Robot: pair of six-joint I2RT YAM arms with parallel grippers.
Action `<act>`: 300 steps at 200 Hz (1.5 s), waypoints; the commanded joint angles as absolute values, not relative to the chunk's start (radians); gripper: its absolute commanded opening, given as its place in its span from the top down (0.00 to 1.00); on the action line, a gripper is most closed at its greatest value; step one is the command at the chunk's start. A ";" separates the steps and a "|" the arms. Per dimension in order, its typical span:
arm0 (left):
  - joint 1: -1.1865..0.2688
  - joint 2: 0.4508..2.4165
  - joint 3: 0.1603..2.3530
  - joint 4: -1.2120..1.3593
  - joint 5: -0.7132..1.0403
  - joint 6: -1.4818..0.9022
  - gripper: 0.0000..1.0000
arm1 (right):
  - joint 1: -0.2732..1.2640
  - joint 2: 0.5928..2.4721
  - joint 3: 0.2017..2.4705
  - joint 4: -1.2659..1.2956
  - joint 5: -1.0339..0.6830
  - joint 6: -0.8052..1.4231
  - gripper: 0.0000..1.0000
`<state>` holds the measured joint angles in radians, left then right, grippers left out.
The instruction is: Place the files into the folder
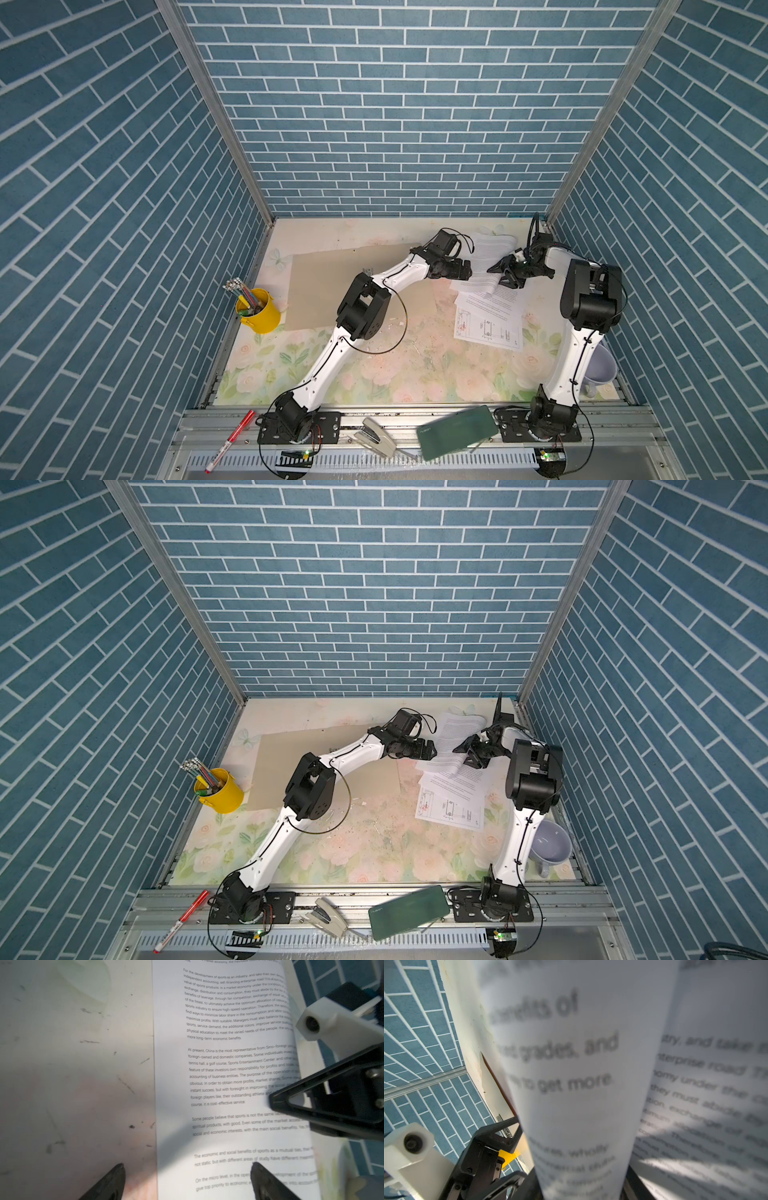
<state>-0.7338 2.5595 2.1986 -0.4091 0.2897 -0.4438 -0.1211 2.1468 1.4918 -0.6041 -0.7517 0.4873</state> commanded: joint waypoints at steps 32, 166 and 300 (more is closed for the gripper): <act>-0.760 2.384 1.912 -0.208 0.144 -0.108 0.04 | -0.132 2.186 1.526 -0.689 -0.700 0.433 0.49; -0.939 2.288 1.661 0.143 -0.048 0.219 0.08 | -0.140 2.226 1.552 -0.717 -0.702 0.442 0.48; -0.993 2.306 1.703 0.055 -0.141 0.250 0.19 | -0.140 2.233 1.559 -0.736 -0.724 0.440 0.48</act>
